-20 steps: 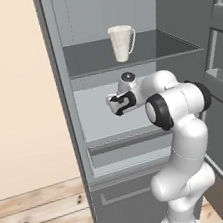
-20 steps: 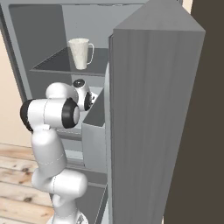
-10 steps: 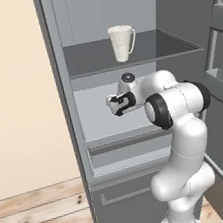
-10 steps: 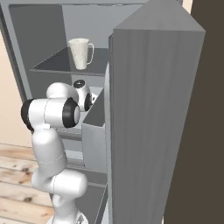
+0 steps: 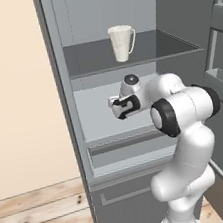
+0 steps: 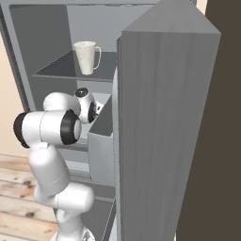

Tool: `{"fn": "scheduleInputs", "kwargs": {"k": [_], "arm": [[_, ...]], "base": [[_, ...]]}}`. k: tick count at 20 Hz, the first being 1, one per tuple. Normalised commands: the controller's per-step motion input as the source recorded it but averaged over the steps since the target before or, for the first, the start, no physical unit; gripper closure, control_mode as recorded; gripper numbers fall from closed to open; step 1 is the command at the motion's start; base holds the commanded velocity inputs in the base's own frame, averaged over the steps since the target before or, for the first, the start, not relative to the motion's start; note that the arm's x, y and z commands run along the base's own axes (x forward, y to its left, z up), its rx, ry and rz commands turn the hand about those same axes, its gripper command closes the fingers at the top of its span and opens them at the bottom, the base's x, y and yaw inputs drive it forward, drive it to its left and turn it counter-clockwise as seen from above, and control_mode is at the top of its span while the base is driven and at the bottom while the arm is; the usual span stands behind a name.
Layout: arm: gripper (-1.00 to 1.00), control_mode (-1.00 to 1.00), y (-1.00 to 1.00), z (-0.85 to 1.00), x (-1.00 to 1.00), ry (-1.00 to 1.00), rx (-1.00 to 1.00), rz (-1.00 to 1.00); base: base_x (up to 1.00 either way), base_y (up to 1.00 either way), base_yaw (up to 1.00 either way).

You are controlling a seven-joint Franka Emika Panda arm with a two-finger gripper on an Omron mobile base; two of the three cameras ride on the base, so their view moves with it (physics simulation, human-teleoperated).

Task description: Pick mushroom from the fridge and place it on the plate on the counter.

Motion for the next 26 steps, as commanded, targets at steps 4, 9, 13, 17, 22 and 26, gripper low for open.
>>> {"fn": "scheduleInputs", "kwargs": {"k": [4,9,13,17,22,26], "arm": [[1.00,-1.00,-0.01,0.14,-0.91,-0.04,0.00,-0.03],[1.00,-1.00,-0.03,0.51,-0.97,-0.01,0.00,-0.02],[1.00,-1.00,-0.15,0.69,-0.79,0.00,0.00,-0.08],[1.00,-1.00,-0.04,0.93,-0.58,0.05,0.00,-0.06],[1.00,-1.00,0.00,0.72,-0.69,0.25,0.00,-0.01],[1.00,-1.00,0.00,0.29,-0.64,0.41,0.00,0.00]], "base": [[0.00,0.00,0.00],[0.00,0.00,0.00],[0.00,0.00,0.00],[0.00,0.00,0.00],[0.00,0.00,0.00],[0.00,0.00,0.00]]}}
